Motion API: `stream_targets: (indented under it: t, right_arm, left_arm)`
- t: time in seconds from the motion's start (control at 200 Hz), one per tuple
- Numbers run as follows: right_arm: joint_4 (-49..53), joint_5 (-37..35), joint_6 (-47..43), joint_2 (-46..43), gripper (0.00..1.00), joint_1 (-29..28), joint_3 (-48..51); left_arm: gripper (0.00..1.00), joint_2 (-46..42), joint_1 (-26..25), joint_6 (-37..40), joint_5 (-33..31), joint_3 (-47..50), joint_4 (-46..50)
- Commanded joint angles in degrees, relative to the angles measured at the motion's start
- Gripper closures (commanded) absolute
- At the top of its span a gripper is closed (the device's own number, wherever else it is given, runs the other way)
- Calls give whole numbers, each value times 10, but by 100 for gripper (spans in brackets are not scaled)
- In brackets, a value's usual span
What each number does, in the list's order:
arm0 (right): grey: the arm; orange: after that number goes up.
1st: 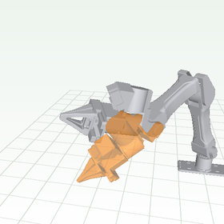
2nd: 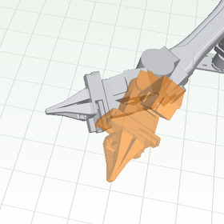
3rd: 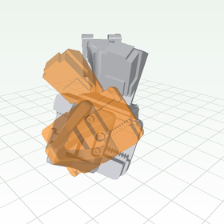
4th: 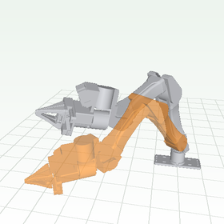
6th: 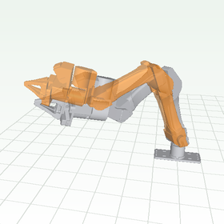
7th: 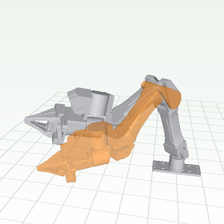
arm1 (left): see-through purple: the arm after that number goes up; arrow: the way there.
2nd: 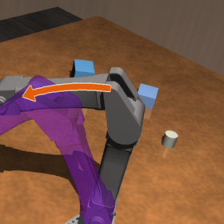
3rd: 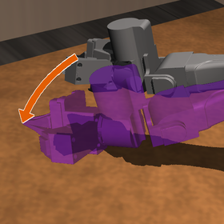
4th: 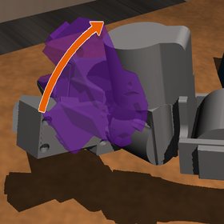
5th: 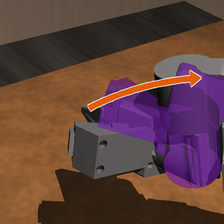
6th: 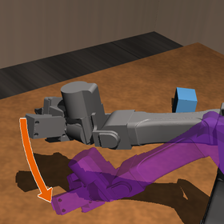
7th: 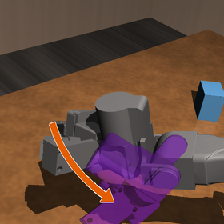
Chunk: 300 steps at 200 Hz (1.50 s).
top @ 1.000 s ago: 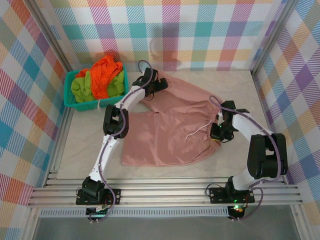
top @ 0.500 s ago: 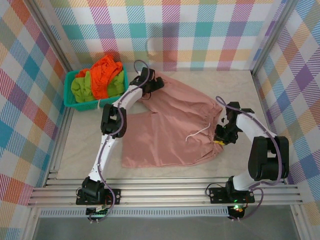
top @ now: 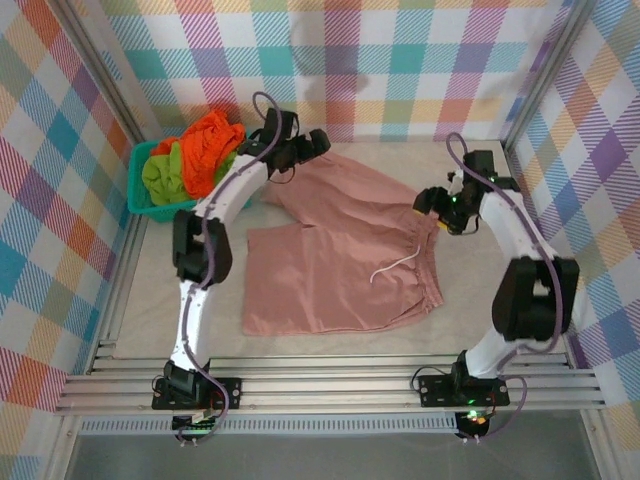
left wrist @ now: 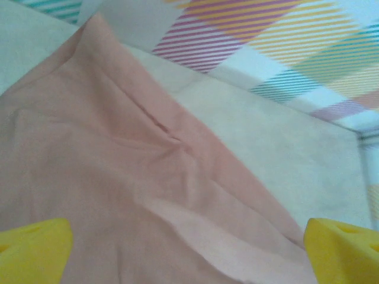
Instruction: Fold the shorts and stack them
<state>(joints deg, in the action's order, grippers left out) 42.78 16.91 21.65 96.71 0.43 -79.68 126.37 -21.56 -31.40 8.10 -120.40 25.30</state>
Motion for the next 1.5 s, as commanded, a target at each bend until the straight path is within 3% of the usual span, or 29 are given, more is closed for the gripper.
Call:
stream_targets:
  t: [0.0,0.27,0.635,0.935,1.135,1.34,1.495]
  right_arm:
    - [-25,52,-1,89,23,4,-70]
    - [11,54,-15,261,22,5,-220]
    - [82,14,-30,406,23,19,-389]
    - [120,4,-36,486,23,26,-501]
    - [115,50,-33,521,22,26,-554]
    - [53,91,-33,468,18,25,-529]
    - [-50,97,-20,342,13,25,-408]
  left_arm:
    - [0,-126,-17,8,14,148,-47]
    - [0,-313,-41,-12,-8,490,-183]
    - [0,-418,-90,-71,-73,771,-264]
    - [0,-460,-134,-116,-122,863,-278]
    - [0,-510,-160,-135,-145,893,-256]
    - [0,-641,-160,-135,-181,838,-67]
    - [0,-721,-159,-197,-138,848,61]
